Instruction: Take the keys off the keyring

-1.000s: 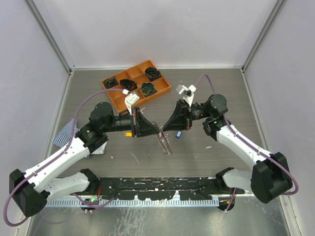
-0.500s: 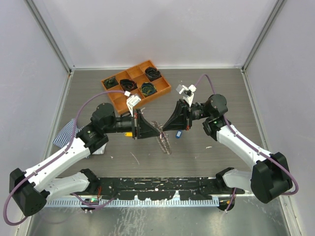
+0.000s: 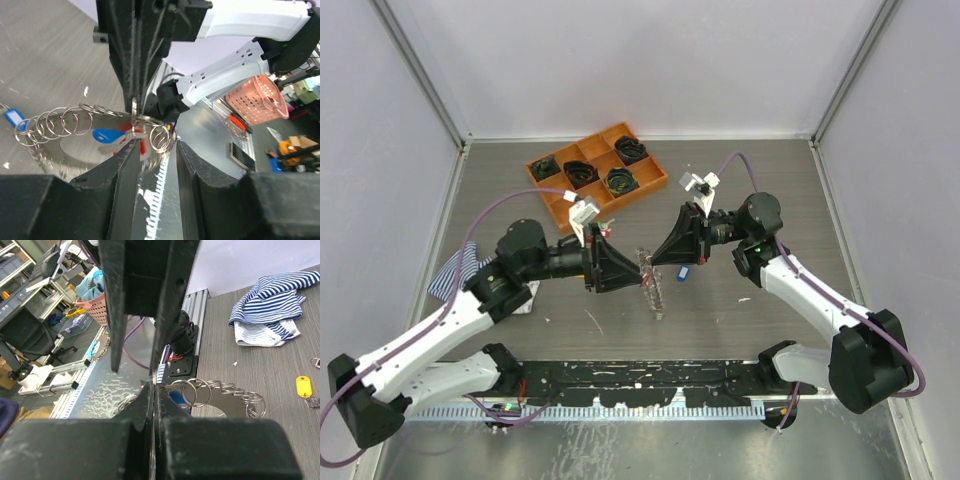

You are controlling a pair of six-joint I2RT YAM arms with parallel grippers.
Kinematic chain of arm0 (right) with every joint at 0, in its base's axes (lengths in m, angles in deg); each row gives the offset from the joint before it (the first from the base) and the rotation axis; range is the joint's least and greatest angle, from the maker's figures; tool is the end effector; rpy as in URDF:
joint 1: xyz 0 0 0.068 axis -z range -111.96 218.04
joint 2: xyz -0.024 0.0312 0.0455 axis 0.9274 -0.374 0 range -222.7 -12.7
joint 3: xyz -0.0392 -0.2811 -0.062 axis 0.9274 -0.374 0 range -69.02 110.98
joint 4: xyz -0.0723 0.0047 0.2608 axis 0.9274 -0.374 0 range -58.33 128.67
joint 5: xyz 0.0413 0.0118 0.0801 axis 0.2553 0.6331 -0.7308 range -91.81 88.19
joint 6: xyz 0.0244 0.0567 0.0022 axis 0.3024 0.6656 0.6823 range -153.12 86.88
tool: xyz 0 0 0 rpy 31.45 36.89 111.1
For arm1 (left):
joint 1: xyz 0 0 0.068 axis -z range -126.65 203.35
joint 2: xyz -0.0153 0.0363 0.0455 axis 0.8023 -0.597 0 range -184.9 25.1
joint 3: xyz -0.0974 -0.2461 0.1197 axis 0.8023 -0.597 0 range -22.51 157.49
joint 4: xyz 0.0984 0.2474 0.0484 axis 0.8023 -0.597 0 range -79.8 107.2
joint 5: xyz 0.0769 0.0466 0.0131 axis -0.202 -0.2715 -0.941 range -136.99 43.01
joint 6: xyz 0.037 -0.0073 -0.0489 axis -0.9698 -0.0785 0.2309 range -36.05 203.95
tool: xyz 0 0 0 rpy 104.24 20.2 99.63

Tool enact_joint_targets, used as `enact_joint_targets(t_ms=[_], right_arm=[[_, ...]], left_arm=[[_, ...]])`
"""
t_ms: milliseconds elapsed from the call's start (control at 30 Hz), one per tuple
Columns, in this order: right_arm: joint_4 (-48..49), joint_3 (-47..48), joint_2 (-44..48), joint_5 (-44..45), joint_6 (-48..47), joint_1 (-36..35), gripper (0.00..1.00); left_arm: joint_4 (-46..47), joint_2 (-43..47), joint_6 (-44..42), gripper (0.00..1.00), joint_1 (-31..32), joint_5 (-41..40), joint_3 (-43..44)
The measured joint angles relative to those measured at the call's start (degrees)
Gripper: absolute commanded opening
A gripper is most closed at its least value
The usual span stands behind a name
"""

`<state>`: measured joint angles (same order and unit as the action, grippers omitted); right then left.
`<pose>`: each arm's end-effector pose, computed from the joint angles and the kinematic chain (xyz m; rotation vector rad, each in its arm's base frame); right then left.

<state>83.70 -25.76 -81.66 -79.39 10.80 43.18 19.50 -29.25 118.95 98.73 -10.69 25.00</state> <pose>0.2109 0.1479 0.3483 -1.1285 1.3908 1.7298 0.1397 -0.1807 0.3632 0.7104 1.7552 -1.5343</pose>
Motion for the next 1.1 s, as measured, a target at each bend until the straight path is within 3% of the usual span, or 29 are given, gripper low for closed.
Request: enact_joint_targets(t_ms=[233, 867, 1100], right_arm=[[0.00, 0.00, 0.00, 0.07, 0.00, 0.09, 0.01], [0.02, 0.00, 0.00, 0.04, 0.00, 0.24, 0.01], [0.02, 0.00, 0.00, 0.02, 0.00, 0.24, 0.01]], left_arm=[[0.17, 5.51, -3.23, 0.35, 0.00, -4.72, -0.09], [6.08, -1.27, -2.67, 0.31, 0.22, -6.10, -0.61], [6.80, -2.21, -2.43, 0.15, 0.52, -6.03, -0.61]])
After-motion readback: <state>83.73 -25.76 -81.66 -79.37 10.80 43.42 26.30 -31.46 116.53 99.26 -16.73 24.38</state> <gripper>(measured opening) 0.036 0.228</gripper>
